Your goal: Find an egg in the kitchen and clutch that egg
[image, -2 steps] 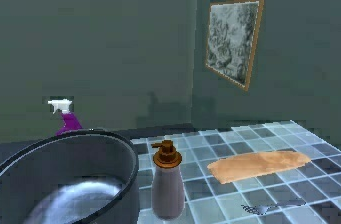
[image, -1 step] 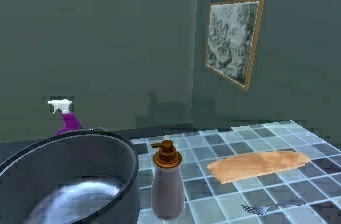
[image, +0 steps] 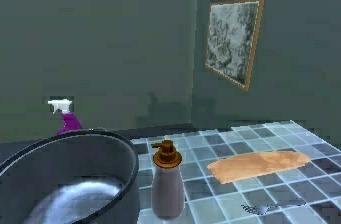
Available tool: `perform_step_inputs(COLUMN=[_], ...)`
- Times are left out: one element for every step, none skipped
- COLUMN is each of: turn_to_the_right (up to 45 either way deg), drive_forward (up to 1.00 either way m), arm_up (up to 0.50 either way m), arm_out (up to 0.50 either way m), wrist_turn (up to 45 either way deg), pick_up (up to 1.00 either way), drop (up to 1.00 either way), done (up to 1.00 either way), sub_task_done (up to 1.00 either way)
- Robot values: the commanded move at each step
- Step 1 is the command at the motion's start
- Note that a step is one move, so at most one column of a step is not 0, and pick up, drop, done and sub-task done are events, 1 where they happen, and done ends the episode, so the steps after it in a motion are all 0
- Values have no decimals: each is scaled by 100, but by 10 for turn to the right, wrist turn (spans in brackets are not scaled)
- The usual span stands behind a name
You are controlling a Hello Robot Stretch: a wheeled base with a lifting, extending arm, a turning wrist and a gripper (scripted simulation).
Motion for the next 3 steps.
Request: perform_step_inputs(turn_to_the_right=[0, 0, 0], drive_forward=[0, 0, 0], arm_up=[0, -12, 0], arm_out=[0, 0, 0], wrist_turn=[90, 0, 0], pick_up=[0, 0, 100], drop=[0, 0, 0], done=[0, 0, 0], sub_task_done=[0, 0, 0])
